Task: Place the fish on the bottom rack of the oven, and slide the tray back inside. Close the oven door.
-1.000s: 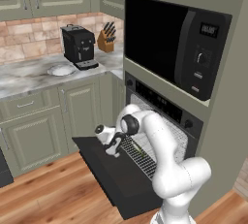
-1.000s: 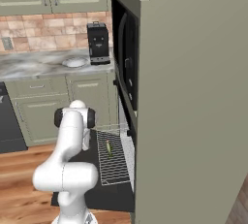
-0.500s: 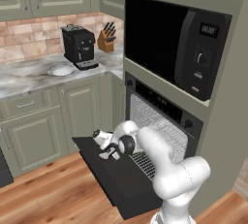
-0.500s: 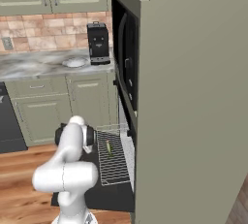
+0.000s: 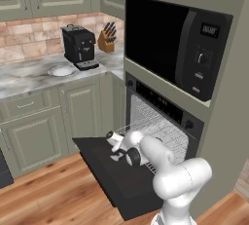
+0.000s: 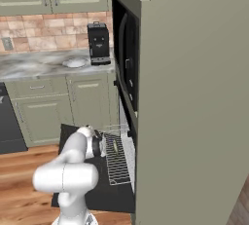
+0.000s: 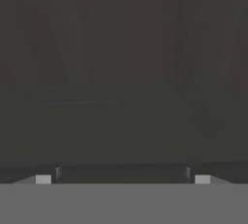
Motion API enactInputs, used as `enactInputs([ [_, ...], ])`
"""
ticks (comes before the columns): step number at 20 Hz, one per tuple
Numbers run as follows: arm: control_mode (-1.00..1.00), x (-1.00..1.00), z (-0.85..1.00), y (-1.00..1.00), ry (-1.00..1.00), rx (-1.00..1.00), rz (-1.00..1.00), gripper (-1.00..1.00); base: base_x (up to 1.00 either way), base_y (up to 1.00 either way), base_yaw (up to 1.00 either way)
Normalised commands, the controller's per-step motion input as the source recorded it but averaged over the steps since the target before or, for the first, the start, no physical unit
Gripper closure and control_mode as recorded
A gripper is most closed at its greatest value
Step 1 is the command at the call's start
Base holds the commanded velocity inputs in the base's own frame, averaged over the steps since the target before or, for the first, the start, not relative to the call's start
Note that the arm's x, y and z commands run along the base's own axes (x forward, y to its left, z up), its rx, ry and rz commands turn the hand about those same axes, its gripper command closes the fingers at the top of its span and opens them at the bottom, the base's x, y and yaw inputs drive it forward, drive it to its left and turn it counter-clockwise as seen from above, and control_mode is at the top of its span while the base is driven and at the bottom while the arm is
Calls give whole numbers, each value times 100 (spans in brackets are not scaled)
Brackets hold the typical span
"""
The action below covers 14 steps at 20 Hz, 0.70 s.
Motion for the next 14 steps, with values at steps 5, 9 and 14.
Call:
enactInputs([
  [5, -100, -1, -50, -100, 1, -1, -5, -100, 0, 0, 0],
  [9, -100, -16, -8, -100, 0, 0, -5, -100, 0, 0, 0],
  [14, -100, -49, 67, -84, -7, 0, -2, -100, 0, 0, 0],
])
